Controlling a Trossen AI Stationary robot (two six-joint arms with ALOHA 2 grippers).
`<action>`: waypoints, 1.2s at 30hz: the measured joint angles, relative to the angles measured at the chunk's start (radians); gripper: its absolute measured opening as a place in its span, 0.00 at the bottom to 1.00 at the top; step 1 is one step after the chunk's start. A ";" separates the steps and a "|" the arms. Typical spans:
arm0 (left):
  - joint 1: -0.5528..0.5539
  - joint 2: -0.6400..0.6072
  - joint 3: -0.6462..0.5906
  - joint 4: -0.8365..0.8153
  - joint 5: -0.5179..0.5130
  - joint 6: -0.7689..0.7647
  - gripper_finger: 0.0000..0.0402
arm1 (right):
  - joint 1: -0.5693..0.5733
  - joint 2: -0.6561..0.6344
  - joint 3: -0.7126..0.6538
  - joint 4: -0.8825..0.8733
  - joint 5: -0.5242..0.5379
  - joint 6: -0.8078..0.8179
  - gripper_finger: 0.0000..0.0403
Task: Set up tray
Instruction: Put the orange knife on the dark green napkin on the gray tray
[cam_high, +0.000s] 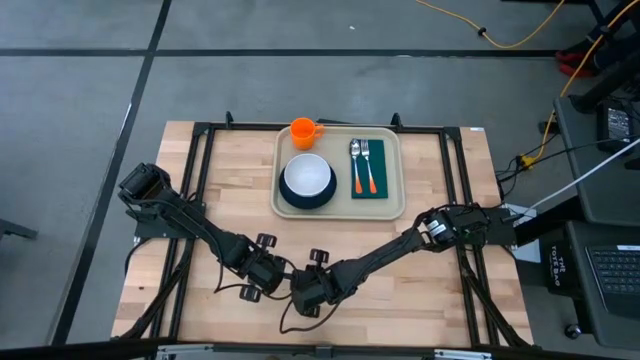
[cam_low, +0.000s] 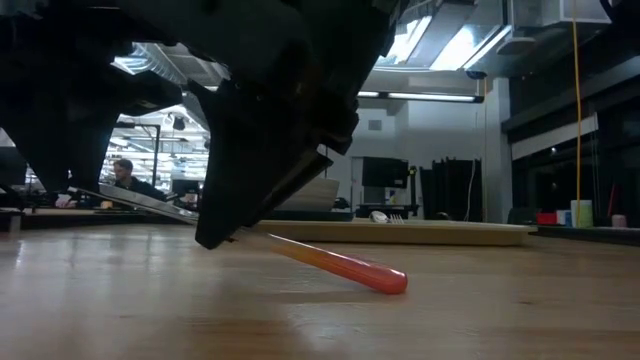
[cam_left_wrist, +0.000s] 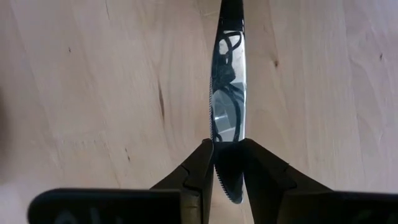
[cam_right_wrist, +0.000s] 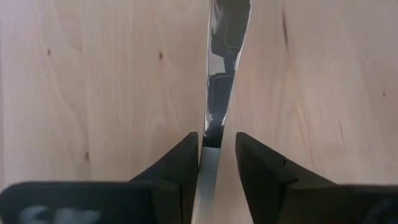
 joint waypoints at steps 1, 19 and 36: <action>0.000 0.000 0.000 0.000 0.000 0.004 0.16 | -0.001 0.000 0.000 0.000 -0.001 -0.001 0.27; 0.001 0.000 0.000 0.008 0.032 0.021 0.16 | -0.001 0.000 0.002 -0.009 -0.036 0.001 0.13; 0.001 0.000 0.000 0.011 0.056 0.029 0.18 | -0.001 0.000 0.002 -0.007 -0.069 0.025 0.10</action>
